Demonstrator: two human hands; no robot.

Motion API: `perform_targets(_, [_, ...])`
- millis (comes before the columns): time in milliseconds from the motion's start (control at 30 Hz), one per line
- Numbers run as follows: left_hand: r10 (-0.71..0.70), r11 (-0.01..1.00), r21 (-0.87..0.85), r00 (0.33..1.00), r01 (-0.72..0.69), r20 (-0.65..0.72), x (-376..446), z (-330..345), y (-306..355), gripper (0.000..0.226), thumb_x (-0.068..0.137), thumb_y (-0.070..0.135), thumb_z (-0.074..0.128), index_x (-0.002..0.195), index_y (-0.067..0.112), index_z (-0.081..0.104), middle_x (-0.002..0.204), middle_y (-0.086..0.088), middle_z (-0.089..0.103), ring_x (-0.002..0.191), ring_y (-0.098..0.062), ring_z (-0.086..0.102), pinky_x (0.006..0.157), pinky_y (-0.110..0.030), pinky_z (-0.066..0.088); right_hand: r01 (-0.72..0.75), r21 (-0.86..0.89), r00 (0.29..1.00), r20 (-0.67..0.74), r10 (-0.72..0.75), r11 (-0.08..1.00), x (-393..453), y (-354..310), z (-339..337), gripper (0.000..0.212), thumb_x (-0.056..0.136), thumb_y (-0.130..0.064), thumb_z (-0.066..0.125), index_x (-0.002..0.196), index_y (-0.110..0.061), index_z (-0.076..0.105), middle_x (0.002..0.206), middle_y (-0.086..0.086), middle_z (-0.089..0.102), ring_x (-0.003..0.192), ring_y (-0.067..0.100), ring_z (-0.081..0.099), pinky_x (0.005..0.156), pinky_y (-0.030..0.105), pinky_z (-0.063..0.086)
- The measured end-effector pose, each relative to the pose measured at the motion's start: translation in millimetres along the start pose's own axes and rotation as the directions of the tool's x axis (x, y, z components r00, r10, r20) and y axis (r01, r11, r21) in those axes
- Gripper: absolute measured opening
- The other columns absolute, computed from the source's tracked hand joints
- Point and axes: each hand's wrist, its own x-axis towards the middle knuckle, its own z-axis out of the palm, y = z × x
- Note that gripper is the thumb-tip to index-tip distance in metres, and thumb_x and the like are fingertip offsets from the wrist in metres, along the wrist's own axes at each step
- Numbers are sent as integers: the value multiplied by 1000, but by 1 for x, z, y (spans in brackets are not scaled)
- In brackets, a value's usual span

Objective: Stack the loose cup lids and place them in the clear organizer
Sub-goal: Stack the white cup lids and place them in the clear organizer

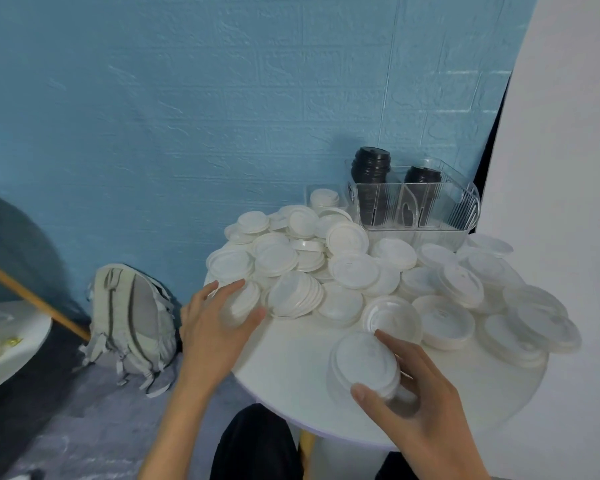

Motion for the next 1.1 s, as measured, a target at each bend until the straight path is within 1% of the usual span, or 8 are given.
perform_targets(167, [-16, 999, -33, 999, 17, 36, 2, 0, 1, 47, 81, 42, 84, 125, 35, 71, 155, -8, 46, 146, -22, 35, 117, -35, 23, -3, -1, 1000, 3, 3, 1000, 0, -1, 0, 75, 61, -70, 77, 128, -37, 62, 128, -21, 65, 113, 3, 66, 87, 8, 49])
perform_targets(400, [1, 994, -105, 1000, 2, 25, 3, 2, 2, 40, 75, 42, 88, 112, 38, 74, 142, 3, 57, 134, -15, 51, 109, -26, 34, 1, 0, 1000, 3, -1, 1000, 0, 0, 0, 72, 62, -63, 78, 127, -37, 63, 127, -21, 66, 112, 3, 66, 88, 8, 49])
perform_targets(633, [1, 971, -240, 999, -13, -49, -4, -3, 8, 51, 68, 49, 88, 114, 42, 69, 115, 29, 62, 118, -7, 57, 106, -36, 47, -2, 8, 1000, 3, 2, 1000, 0, -1, -1, 76, 62, -70, 78, 128, -37, 63, 126, -20, 66, 112, 3, 67, 87, 8, 49])
perform_targets(733, [-30, 924, -383, 995, -9, -96, -8, -10, 19, 50, 70, 38, 91, 116, 37, 73, 121, 20, 68, 116, -3, 61, 107, -43, 50, -2, 13, 1000, 3, 2, 1000, 1, -3, -1, 78, 63, -77, 76, 128, -37, 62, 127, -21, 65, 112, 1, 66, 87, 7, 48])
perform_targets(800, [-17, 891, -453, 996, -23, -84, -15, -17, 34, 50, 67, 41, 90, 114, 38, 73, 122, 15, 71, 117, -5, 63, 105, -45, 51, -3, 19, 1000, 10, 3, 1000, 1, -3, 0, 80, 63, -81, 72, 129, -36, 62, 128, -21, 65, 112, 1, 66, 88, 6, 48])
perform_targets(900, [121, 864, -497, 992, -83, 45, -36, -22, 64, 51, 62, 52, 93, 109, 40, 75, 119, 21, 72, 115, -4, 64, 103, -38, 51, 4, 14, 1000, 19, -4, 1000, 1, -3, 0, 80, 63, -77, 76, 129, -35, 62, 128, -20, 64, 113, 1, 66, 89, 8, 48])
perform_targets(1000, [279, 852, -511, 924, -112, 262, -69, -12, 88, 51, 57, 57, 87, 105, 50, 74, 126, 26, 67, 123, 2, 59, 106, -26, 43, 29, 0, 999, 34, -29, 1000, 2, -4, -1, 77, 62, -66, 83, 130, -33, 64, 128, -16, 66, 113, 4, 67, 90, 15, 52])
perform_targets(1100, [344, 886, -424, 878, -187, 332, -92, 7, 93, 53, 54, 62, 85, 105, 62, 70, 130, 36, 58, 128, 6, 52, 107, -19, 38, 57, -6, 998, 34, -56, 998, 2, -3, 0, 74, 61, -58, 84, 128, -33, 66, 128, -13, 67, 112, 5, 68, 89, 22, 55])
